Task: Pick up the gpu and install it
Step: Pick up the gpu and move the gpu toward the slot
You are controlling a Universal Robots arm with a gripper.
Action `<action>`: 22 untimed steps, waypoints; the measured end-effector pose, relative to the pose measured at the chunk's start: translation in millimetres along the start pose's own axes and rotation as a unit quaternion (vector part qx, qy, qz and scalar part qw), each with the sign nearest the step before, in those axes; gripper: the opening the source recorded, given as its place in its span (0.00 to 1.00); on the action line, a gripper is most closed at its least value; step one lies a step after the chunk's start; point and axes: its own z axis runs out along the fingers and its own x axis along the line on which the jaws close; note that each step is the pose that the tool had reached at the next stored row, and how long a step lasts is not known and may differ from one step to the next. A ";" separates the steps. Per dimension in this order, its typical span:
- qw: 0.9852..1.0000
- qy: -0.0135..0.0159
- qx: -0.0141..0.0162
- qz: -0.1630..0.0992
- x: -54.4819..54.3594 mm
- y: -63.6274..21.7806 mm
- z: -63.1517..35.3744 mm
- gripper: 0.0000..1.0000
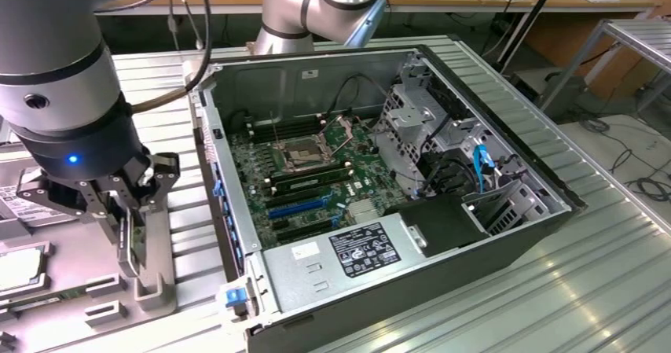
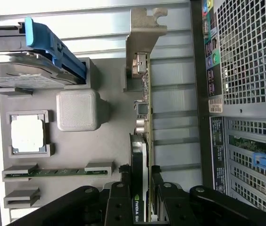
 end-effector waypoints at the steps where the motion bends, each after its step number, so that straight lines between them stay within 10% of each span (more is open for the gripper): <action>1: 1.000 0.000 0.000 0.000 0.0 0.1 -3.0 0.27; 22: 1.000 0.002 0.000 0.000 -0.4 1.4 -39.9 0.27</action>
